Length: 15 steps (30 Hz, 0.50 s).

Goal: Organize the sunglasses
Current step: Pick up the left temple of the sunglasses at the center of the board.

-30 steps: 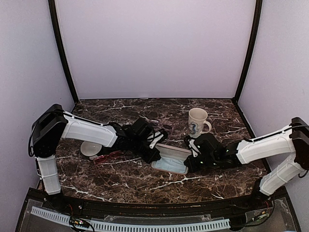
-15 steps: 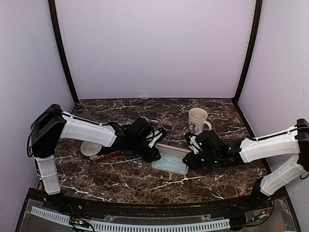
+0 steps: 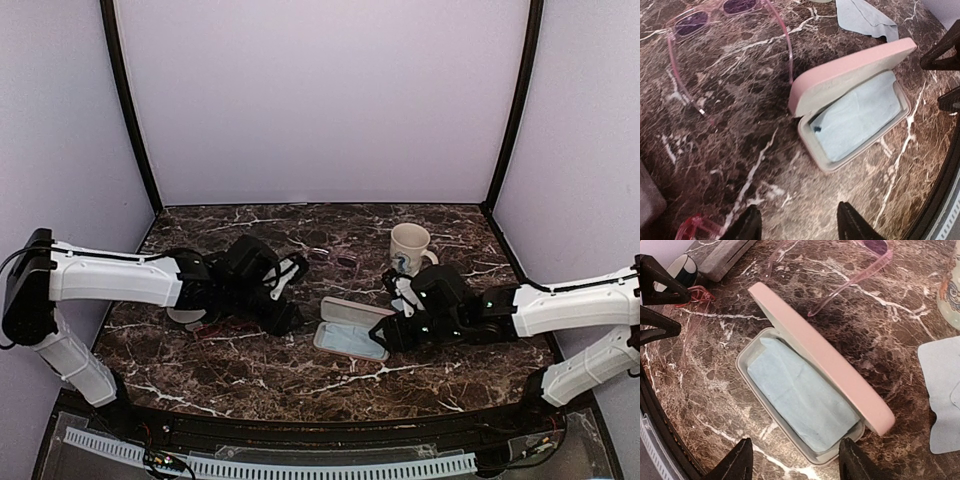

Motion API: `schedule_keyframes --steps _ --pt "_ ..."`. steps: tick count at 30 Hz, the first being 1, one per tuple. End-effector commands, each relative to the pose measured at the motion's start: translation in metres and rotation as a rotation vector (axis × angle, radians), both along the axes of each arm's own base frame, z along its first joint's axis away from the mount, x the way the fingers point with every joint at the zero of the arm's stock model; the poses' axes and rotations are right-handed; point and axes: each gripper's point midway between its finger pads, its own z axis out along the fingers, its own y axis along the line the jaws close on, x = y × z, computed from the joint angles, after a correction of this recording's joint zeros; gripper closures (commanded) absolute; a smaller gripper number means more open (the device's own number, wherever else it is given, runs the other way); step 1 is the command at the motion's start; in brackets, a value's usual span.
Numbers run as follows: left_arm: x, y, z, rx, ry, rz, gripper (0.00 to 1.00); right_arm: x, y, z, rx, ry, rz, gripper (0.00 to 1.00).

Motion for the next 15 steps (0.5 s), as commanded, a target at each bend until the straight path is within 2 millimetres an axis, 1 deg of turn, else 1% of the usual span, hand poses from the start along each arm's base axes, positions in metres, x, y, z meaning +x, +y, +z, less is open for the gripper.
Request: schedule_keyframes --steps 1,5,8,10,13,15 --pt "-0.015 0.047 -0.014 0.101 0.05 0.115 0.42 0.002 0.023 0.01 0.015 -0.021 0.033 0.39" --pt "-0.025 0.059 -0.03 0.113 0.106 0.171 0.38 0.001 0.04 0.008 0.007 -0.028 0.065 0.36" --pt "-0.028 0.06 -0.043 0.101 0.143 0.204 0.33 -0.002 0.053 0.01 0.019 -0.034 0.09 0.33" --pt "-0.029 0.061 -0.05 0.108 0.163 0.226 0.3 -0.005 0.057 0.008 0.016 -0.029 0.103 0.32" --pt "-0.029 0.061 -0.056 0.11 0.179 0.243 0.3 -0.008 0.062 0.004 0.009 -0.022 0.113 0.32" --pt "-0.03 0.06 -0.059 0.11 0.188 0.24 0.32 -0.009 0.063 0.002 0.01 -0.02 0.112 0.32"
